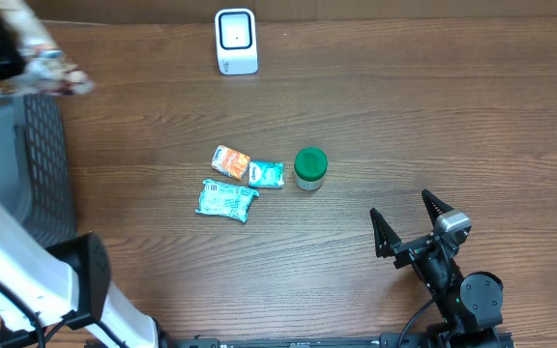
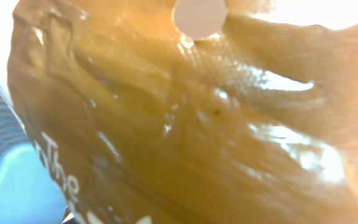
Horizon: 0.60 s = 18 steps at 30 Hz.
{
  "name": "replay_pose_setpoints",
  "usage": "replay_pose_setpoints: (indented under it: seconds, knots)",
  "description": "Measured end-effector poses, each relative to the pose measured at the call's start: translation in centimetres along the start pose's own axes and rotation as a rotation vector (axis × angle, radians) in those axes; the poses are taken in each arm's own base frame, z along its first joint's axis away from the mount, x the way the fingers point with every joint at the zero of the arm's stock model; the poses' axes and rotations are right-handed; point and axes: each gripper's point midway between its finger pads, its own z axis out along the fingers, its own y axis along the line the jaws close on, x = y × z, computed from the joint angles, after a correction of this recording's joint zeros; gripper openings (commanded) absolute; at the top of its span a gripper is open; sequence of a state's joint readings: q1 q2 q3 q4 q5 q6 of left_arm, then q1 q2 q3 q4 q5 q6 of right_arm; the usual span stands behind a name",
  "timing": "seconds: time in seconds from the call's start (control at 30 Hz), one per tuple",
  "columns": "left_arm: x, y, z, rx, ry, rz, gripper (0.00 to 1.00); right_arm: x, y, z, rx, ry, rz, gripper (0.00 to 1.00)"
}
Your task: Scan the item barcode
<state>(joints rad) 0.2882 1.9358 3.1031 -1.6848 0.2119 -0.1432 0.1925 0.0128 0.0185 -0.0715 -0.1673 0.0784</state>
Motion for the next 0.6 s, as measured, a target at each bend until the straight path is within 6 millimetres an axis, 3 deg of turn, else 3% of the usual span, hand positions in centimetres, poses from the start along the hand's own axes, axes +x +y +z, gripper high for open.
replay_pose_setpoints:
  seconds: [0.13,0.2,0.23,0.27,0.43,0.6]
  knots:
    - [3.6,-4.0,3.7,0.089,0.176,0.044,0.04,0.0,0.0,0.0,0.0,0.0,0.0,1.0]
    - [6.5,-5.4,6.4,0.095,0.305,0.066,0.05,0.0,0.0,0.0,0.0,0.001,0.0,1.0]
    - [9.1,-6.1,8.4,0.083,0.41,0.085,0.04,0.0,0.0,0.0,0.0,0.001,0.001,1.0]
    - [9.6,-6.2,8.7,0.08,0.426,0.086,0.05,0.0,0.0,0.0,0.0,0.0,0.0,1.0]
    - [17.6,-5.9,12.8,-0.063,0.701,0.13,0.05,0.0,0.0,0.0,0.0,0.0,0.0,1.0]
    - [22.4,-4.1,16.0,-0.164,0.812,0.136,0.04,0.0,0.0,0.0,0.0,0.0,0.0,1.0]
